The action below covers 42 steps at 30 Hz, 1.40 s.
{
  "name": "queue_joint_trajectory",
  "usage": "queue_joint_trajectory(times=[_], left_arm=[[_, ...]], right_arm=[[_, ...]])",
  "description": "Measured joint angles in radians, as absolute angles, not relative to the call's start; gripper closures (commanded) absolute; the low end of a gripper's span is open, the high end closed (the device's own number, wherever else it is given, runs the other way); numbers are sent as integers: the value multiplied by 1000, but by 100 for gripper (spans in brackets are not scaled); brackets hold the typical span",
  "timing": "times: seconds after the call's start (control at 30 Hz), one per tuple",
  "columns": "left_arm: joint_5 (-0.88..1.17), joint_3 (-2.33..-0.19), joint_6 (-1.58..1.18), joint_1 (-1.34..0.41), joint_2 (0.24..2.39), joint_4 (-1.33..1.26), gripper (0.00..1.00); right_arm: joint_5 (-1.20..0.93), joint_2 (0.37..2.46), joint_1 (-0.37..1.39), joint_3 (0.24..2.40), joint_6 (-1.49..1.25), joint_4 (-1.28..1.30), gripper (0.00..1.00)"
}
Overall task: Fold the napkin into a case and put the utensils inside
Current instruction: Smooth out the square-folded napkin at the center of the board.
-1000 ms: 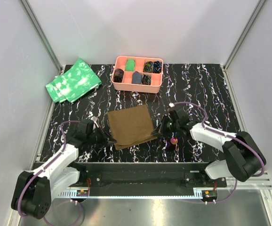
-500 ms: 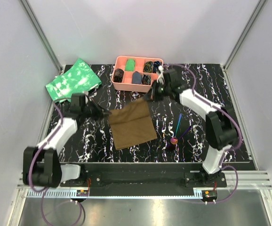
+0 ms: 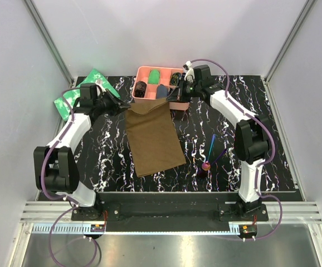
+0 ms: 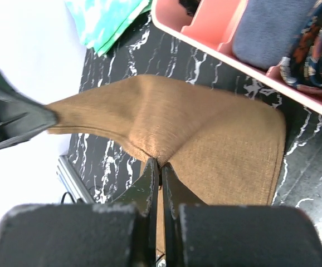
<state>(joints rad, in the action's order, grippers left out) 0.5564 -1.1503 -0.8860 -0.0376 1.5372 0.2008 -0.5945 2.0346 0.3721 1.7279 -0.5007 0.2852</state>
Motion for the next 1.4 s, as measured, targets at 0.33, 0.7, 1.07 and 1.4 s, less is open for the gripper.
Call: queue_joint_trajectory(times=[0.33, 0.7, 1.07, 1.4], left_arm=[[580, -922, -842, -46, 1423, 207, 100], [564, -526, -910, -244, 1170, 156, 100], [542, -359, -947, -281, 1105, 130, 100], [557, -317, -977, -282, 1001, 134, 100]], right_arm=[[-651, 2008, 372, 1634, -489, 299, 100], [-667, 1790, 372, 1143, -476, 330, 100], [-675, 1689, 372, 942, -475, 282, 100], [-691, 1655, 372, 841, -479, 253, 100]])
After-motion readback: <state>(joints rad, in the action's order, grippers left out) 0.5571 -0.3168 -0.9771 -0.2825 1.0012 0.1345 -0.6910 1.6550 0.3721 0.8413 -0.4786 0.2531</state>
